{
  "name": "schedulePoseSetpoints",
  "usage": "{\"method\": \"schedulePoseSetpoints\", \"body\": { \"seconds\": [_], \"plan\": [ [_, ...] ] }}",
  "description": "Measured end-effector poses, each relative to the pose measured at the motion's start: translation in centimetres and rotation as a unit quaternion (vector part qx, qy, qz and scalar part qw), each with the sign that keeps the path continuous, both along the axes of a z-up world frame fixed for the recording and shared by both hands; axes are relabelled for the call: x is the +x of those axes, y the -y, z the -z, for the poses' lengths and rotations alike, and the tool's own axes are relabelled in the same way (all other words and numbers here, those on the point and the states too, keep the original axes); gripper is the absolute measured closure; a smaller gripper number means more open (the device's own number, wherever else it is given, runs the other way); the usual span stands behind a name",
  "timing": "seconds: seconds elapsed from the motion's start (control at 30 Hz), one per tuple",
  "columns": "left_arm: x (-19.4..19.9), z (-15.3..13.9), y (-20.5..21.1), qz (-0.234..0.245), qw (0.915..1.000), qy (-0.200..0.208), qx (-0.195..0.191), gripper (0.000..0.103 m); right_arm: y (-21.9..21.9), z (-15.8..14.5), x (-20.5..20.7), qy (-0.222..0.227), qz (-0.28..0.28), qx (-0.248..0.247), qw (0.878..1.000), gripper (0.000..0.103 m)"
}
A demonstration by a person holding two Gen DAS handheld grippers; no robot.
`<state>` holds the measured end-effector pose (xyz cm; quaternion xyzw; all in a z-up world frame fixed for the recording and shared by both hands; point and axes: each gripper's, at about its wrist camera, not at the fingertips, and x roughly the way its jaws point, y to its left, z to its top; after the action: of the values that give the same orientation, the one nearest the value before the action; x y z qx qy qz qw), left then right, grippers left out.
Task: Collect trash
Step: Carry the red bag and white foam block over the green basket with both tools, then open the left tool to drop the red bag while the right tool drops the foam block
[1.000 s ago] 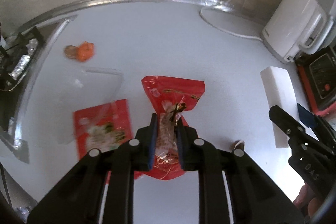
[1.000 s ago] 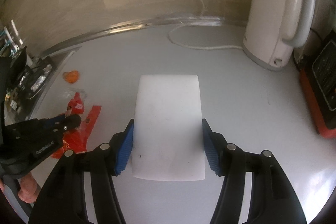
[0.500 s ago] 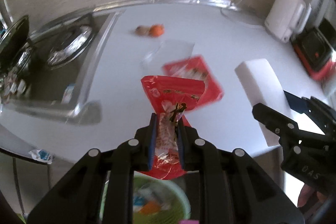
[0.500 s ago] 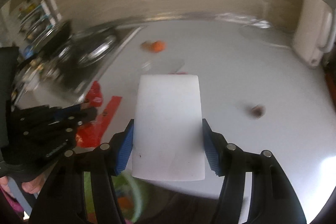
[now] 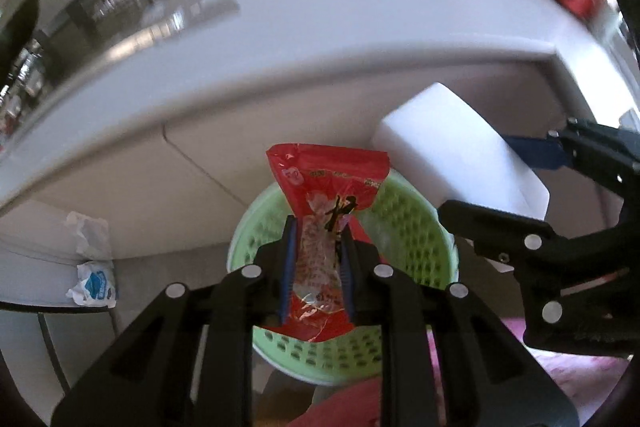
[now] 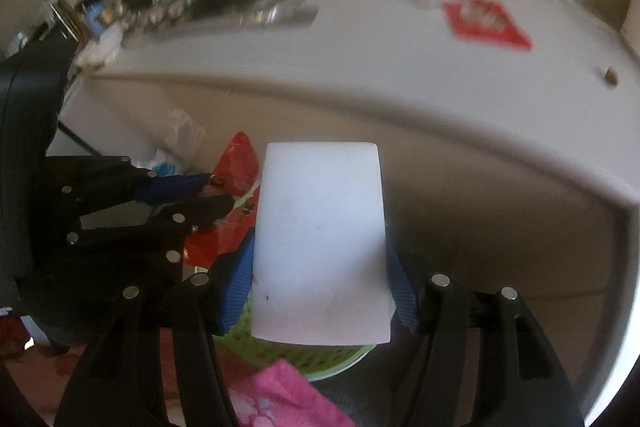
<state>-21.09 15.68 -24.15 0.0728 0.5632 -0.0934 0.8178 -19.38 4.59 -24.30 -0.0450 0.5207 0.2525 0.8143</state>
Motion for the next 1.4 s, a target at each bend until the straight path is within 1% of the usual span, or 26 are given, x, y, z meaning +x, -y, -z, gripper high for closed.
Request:
{"method": "schedulePoseSetpoints", "body": {
  "seconds": [0.07,0.13,0.2,0.23,0.3,0.37,0.4,0.47,0.57,0.7,0.73,0.77,1.07,1.27,1.4],
  "plan": [
    [-1.0,1.3,-0.2,0.007,0.9999,-0.010,-0.002,0.083,-0.6,1.4,-0.7,-0.015,-0.001,-0.009,1.000,0.042],
    [-1.6,2.8,-0.3,0.013,0.9996,-0.024,-0.006,0.081,-0.9,2.1,-1.1,-0.020,-0.001,-0.018,1.000,0.042],
    [-1.9,3.9,-0.3,0.014,0.9992,-0.036,-0.012,0.076,-1.2,2.7,-1.5,-0.023,0.000,-0.029,0.999,0.042],
    [-2.1,4.4,-0.4,0.013,0.9989,-0.043,-0.013,0.071,-1.2,3.1,-1.6,-0.026,0.002,-0.034,0.999,0.042],
    [-2.2,5.2,-0.6,0.011,0.9984,-0.052,-0.019,0.066,-1.2,3.5,-1.6,-0.029,0.006,-0.039,0.999,0.042],
    [-2.2,5.5,-0.8,0.010,0.9984,-0.054,-0.015,0.056,-1.2,3.8,-1.7,-0.030,0.008,-0.046,0.998,0.042],
    [-2.2,5.6,-0.8,0.011,0.9983,-0.056,-0.016,0.054,-1.2,3.8,-1.7,-0.030,0.010,-0.048,0.998,0.042],
    [-2.1,5.7,-0.9,0.009,0.9983,-0.056,-0.014,0.047,-1.3,3.9,-1.9,-0.030,0.014,-0.050,0.998,0.042],
    [-1.9,5.8,-1.3,0.000,0.9984,-0.055,-0.015,0.042,-1.4,4.0,-1.8,-0.030,0.022,-0.054,0.998,0.042],
    [-1.7,5.8,-1.7,-0.012,0.9984,-0.053,-0.015,0.039,-0.9,3.9,-2.0,-0.028,0.031,-0.056,0.998,0.042],
    [-1.6,5.8,-1.9,-0.018,0.9983,-0.053,-0.015,0.038,-0.8,3.8,-1.9,-0.028,0.031,-0.056,0.998,0.042],
    [-1.6,5.7,-2.0,-0.019,0.9984,-0.052,-0.016,0.035,-0.8,3.8,-1.9,-0.029,0.032,-0.057,0.997,0.042],
    [-1.3,4.6,-2.4,-0.026,0.9991,-0.029,-0.017,0.027,0.3,3.4,-1.3,-0.027,0.046,-0.064,0.997,0.042],
    [-1.2,4.1,-2.6,-0.027,0.9993,-0.020,-0.018,0.026,1.6,3.4,-1.1,-0.029,0.051,-0.068,0.996,0.042],
    [-1.0,3.9,-3.5,-0.032,0.9993,-0.012,-0.015,0.026,0.8,3.7,-1.1,-0.033,0.041,-0.067,0.996,0.042]
  ]
}}
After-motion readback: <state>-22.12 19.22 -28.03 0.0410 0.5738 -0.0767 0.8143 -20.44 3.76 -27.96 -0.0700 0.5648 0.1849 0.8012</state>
